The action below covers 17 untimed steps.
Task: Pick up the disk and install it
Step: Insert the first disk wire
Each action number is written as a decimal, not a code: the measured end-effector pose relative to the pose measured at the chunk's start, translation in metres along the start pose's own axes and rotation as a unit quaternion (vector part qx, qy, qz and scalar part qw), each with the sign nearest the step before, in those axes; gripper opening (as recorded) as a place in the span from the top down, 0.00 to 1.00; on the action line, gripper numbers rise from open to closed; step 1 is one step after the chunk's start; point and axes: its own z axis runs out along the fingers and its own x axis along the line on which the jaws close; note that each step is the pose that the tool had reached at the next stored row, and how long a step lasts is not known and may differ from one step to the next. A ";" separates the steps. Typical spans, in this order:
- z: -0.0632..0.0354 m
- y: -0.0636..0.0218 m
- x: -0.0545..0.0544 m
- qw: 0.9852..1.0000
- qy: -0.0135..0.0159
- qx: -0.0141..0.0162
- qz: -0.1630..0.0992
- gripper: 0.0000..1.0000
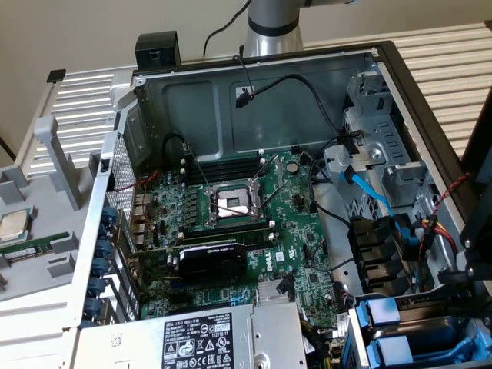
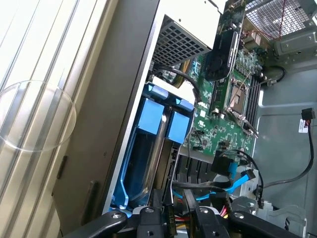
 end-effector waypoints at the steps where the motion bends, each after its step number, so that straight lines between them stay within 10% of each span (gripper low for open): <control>1: 0.0000 0.0000 0.000 1.000 0.000 0.000 0.000 0.70; 17: 0.0009 -0.0008 0.000 1.000 -0.001 -0.003 0.002 0.70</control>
